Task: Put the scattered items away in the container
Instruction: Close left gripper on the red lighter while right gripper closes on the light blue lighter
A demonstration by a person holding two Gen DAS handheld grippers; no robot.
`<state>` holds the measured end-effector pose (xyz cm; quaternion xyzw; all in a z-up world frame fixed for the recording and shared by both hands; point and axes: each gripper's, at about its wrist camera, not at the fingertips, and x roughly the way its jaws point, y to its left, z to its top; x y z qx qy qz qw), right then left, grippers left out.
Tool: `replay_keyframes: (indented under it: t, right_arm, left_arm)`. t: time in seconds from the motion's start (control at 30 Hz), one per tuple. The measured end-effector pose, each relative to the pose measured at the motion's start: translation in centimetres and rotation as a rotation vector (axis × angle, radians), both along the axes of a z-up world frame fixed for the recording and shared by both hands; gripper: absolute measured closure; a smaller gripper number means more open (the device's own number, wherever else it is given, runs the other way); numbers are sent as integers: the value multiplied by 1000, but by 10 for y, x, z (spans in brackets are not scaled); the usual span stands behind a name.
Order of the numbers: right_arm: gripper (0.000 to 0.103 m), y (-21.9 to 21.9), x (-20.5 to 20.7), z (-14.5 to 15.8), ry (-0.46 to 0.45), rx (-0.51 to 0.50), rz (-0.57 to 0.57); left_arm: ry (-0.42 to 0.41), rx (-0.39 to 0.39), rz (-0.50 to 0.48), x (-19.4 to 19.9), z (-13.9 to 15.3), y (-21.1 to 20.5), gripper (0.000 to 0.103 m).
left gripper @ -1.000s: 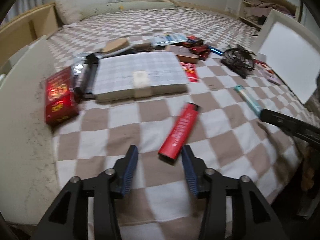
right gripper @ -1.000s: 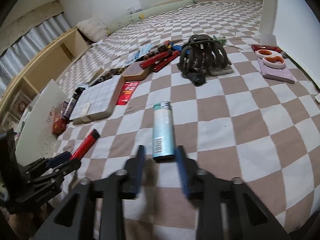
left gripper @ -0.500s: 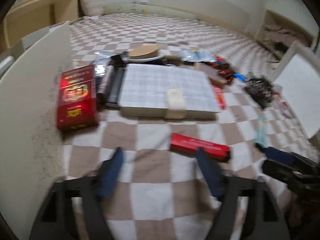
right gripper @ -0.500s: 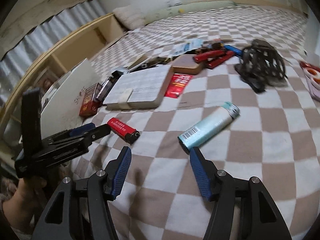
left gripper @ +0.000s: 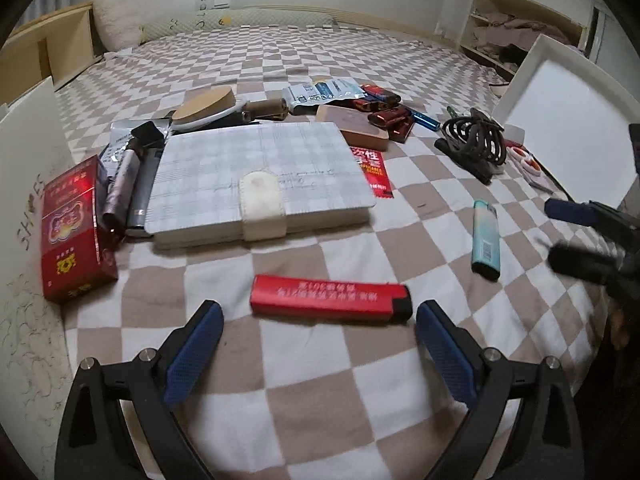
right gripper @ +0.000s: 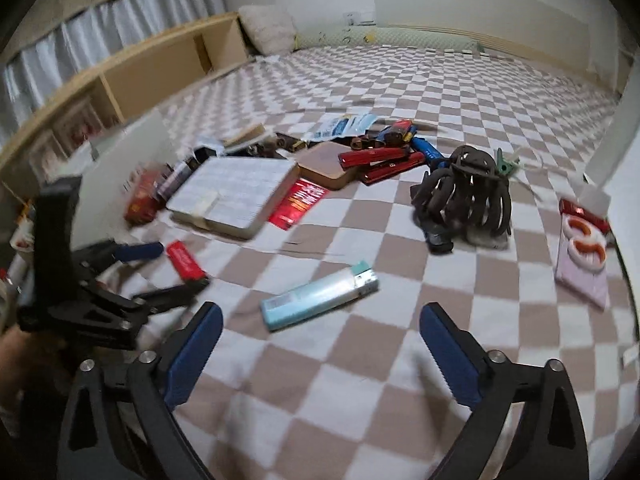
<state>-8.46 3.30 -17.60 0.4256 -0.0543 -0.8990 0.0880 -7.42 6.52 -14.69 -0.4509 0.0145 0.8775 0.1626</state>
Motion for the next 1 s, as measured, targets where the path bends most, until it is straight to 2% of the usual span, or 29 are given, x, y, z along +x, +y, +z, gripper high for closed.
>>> replay_keyframes:
  t: [0.1,0.17,0.23,0.3,0.4,0.53,0.7,0.87,0.97,1.0]
  right_arm:
    - [0,-8,-8,-12,-18,82,73]
    - [0,-12,-12,-18,-26,98,121]
    - [0,-14,-16,-21,-19,104,142]
    - [0,-14,-21,-25,-13,117,156]
    - [0,-12,-29,-33,-58,84,194]
    - [0,-16,-37,-43,-110,109,200]
    - [0,-18,-40,-46,-127,123,211]
    - [0,-21,-38,-46,-104,146,199]
    - [8,-23,-33,-43,-85,151,190]
    - [14,-24,-31,-42,-76,151,184]
  left_arm:
    - [2,7,18,-2,-1,3,7]
    - [7,-8,12,-1,-3,6,7]
    - [29,-31,1,0,-4,7,22]
    - [42,-29,-7,2,-3,6,23]
    - [51,-26,-22,5,-4,4,23]
    - [59,-23,-21,8,-6,4,23]
    - [37,-17,-27,7,-7,3,23]
    - [14,13,-21,5,-7,-1,23]
    - [12,16,-5,5,-7,-1,23]
    - [12,18,4,6,-7,-1,22]
